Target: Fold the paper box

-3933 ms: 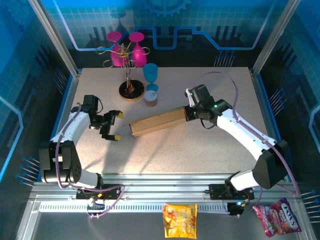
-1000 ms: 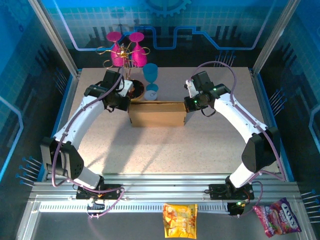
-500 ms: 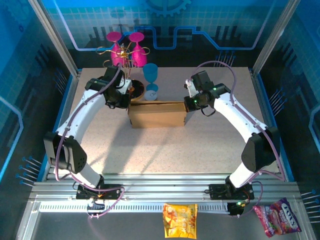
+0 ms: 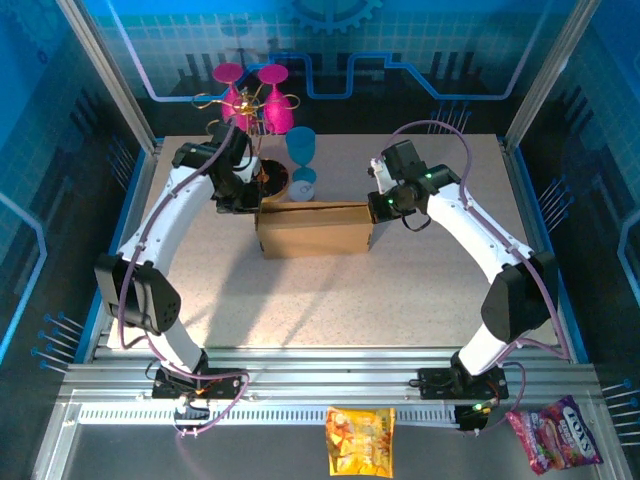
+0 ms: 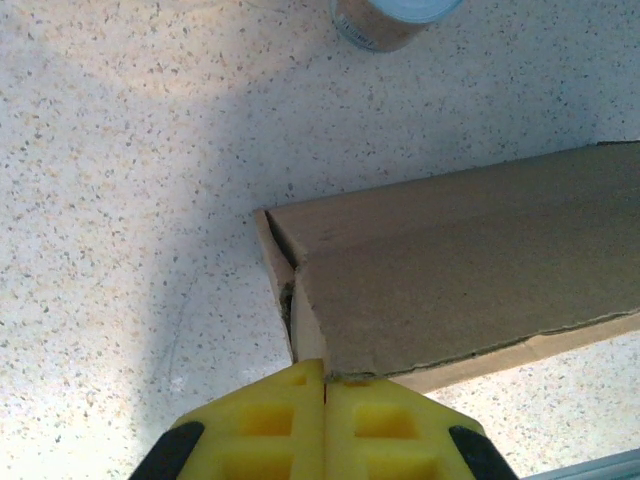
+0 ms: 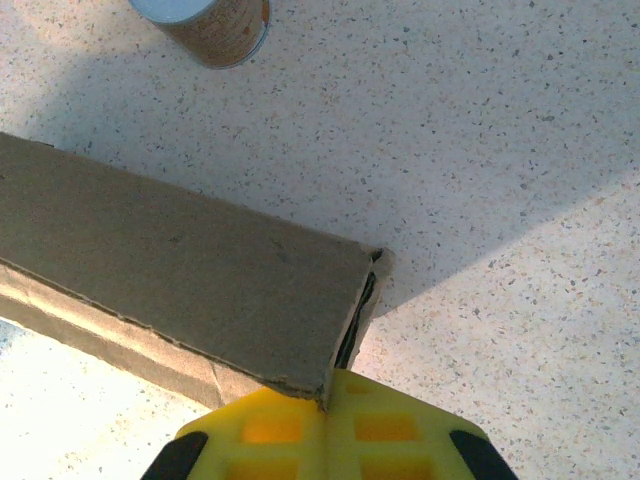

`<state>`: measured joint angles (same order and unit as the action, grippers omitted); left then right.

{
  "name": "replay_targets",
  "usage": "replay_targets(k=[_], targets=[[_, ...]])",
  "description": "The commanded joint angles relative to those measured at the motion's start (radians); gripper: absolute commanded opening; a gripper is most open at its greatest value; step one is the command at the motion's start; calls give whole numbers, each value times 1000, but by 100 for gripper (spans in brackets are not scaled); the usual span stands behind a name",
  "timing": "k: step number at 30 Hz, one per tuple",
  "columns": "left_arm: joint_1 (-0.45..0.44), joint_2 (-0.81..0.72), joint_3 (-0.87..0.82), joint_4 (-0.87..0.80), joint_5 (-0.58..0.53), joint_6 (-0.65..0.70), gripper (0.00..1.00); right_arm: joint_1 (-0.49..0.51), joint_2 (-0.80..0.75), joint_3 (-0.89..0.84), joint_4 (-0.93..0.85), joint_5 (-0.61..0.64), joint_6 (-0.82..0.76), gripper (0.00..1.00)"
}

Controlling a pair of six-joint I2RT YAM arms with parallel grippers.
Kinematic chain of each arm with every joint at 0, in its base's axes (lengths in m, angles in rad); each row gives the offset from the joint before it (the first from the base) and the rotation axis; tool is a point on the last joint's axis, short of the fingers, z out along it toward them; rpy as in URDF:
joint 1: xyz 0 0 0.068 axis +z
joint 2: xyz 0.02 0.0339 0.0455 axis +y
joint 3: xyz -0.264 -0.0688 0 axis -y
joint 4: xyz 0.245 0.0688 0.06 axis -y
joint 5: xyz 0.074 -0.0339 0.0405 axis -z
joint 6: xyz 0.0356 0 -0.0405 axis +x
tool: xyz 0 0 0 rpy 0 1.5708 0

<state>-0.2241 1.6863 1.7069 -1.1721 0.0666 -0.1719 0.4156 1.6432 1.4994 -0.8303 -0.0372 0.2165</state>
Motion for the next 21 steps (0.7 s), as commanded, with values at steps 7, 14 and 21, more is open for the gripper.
replay_targets(k=[7, 14, 21], targets=[[3, 13, 29, -69, 70, -74, 1, 15, 28, 30, -26, -14, 3, 0], [3, -3, -17, -43, 73, -94, 0, 16, 29, 28, -25, -7, 6, 0], [3, -44, -97, 20, 69, -126, 0, 18, 28, 23, -15, -7, 11, 0]])
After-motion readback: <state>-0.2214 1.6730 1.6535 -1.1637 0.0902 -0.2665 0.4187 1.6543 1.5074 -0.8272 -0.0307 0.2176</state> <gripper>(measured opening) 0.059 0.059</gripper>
